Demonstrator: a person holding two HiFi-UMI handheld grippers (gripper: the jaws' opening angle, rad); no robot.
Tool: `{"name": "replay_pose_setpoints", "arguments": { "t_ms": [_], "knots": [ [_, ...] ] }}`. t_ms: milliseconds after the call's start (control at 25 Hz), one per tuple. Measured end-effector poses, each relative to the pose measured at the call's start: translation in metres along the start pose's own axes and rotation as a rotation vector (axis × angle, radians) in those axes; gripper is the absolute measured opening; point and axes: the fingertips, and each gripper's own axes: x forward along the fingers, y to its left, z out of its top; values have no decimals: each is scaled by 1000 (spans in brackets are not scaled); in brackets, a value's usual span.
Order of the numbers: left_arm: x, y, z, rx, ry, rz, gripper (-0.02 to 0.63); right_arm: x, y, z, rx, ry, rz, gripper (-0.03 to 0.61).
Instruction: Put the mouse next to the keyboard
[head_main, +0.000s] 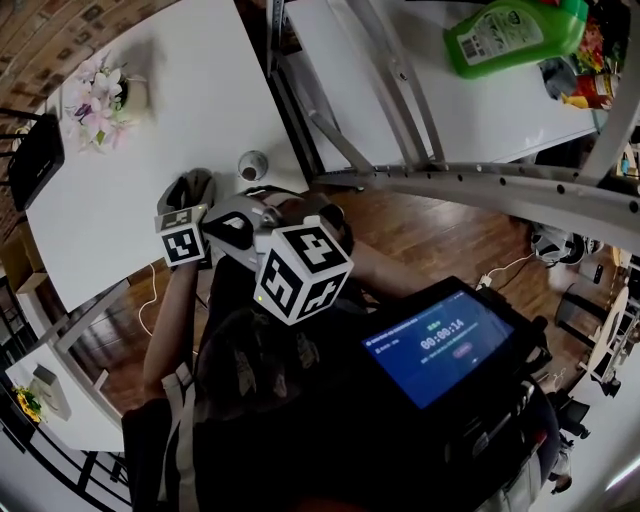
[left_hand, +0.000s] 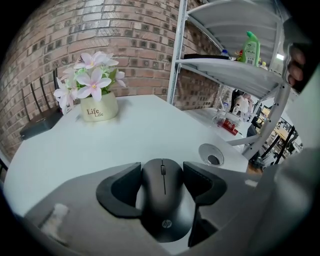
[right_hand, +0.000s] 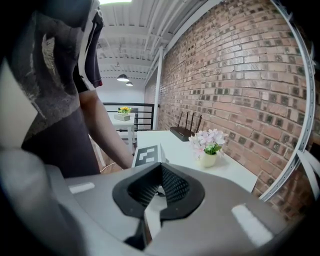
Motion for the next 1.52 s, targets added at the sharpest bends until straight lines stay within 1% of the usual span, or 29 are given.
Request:
{"name": "replay_pose_setpoints", "arguments": {
  "t_ms": [160, 280, 360, 520, 800, 1000, 1280, 1440, 1520],
  "knots": [
    [1, -2, 1, 20, 0, -2, 267, 0, -2, 0, -7, 2, -1, 6],
    [2, -9, 3, 88, 4, -21, 267, 1, -3, 0, 0, 2, 5, 5],
    [4, -14, 3, 109, 9, -36, 267, 2, -2, 1, 2, 3, 13, 6],
    [6, -16, 4, 101, 17, -58, 270, 2, -4, 2, -9, 8, 9, 5],
    [5, -16, 3, 128, 37, -69, 269, 3, -5, 2, 10, 5, 4, 6],
    [7, -17, 3, 125, 30, -92, 270, 6, -5, 2, 16, 5, 3, 5],
    [6, -15, 3, 108, 37, -75, 268, 5, -4, 3, 7, -2, 15, 5],
    [14, -28, 8, 120, 21, -103, 267, -6, -7, -6, 42, 20, -28, 5],
    [16, -26, 11, 113, 11, -97, 268, -8, -9, -9, 57, 23, -32, 5]
  ]
}}
